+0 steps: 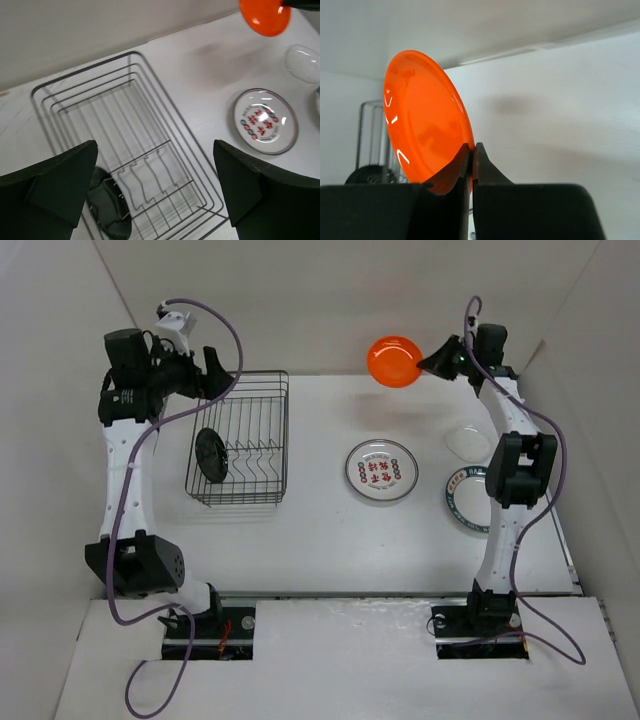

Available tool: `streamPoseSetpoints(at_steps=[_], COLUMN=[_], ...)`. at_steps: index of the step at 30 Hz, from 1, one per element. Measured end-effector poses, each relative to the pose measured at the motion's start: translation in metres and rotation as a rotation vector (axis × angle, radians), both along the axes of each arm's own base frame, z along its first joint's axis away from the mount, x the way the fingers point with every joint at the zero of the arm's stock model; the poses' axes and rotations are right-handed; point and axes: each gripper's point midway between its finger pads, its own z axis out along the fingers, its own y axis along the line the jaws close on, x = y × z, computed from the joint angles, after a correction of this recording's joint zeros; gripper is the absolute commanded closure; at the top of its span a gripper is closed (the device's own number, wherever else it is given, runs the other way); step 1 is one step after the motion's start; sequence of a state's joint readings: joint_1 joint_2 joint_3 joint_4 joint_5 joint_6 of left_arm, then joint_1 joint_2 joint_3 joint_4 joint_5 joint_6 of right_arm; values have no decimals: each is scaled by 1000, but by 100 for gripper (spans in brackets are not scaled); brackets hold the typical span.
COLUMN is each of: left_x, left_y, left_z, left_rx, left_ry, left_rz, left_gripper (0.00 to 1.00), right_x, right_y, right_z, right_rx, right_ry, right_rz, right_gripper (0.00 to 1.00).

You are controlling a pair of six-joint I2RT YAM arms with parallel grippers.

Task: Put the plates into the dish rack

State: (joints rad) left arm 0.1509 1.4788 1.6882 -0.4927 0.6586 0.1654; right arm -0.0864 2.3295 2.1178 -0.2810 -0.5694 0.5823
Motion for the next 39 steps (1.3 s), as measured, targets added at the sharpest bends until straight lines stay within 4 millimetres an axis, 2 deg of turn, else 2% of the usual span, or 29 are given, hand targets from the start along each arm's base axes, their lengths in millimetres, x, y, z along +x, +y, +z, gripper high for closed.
streamPoseSetpoints(at_steps=[2,4,6,9,11,12,15,17,19,24,28,29,30,32,33,35,38,39], left_x=[2,3,4,10,16,19,20,19,17,16,14,13,13,12,12,12,14,17], left_y=[-19,-42,-62,-84,-95,-100,-112,-117,-120,-122,-123,-123,-124,-124,-124,-124,-124,-122], left_z=[6,5,-2,-18,-32,-38,-50,-52,-49,-41,-46,-48,-50,-51,-51,-50,-51,-54], left_rx=[-27,-72,-129,-220,-271,-290,-345,-370,-384,-396,-407,-409,-411,-415,-416,-415,-408,-397], left_ry=[-16,-17,8,68,114,134,190,210,208,182,197,202,208,215,216,212,209,209], left_rz=[-85,-194,-296,-408,-455,-472,-521,-544,-564,-590,-592,-592,-592,-590,-590,-592,-584,-559], left_gripper=[0,0,0,1,3,3,5,5,6,13,13,16,19,34,49,73,100,100], right_x=[-15,-40,-68,-114,-136,-147,-158,-160,-157,-155,-162,-164,-167,-173,-175,-179,-183,-184], right_y=[36,80,125,188,215,229,243,244,242,244,256,260,264,274,278,284,292,293], right_z=[49,94,130,158,161,156,134,117,109,109,111,112,113,115,116,119,121,121], right_rx=[-28,-54,-75,-92,-94,-92,-105,-119,-131,-138,-131,-127,-121,-111,-106,-94,-83,-79], right_ry=[-107,-213,-315,-418,-447,-442,-407,-370,-355,-363,-371,-376,-377,-384,-389,-396,-400,-399], right_rz=[73,167,260,403,475,510,546,544,531,520,541,548,556,572,579,589,600,604], right_gripper=[100,100,100,100,100,100,100,100,100,100,100,100,100,100,100,100,100,100])
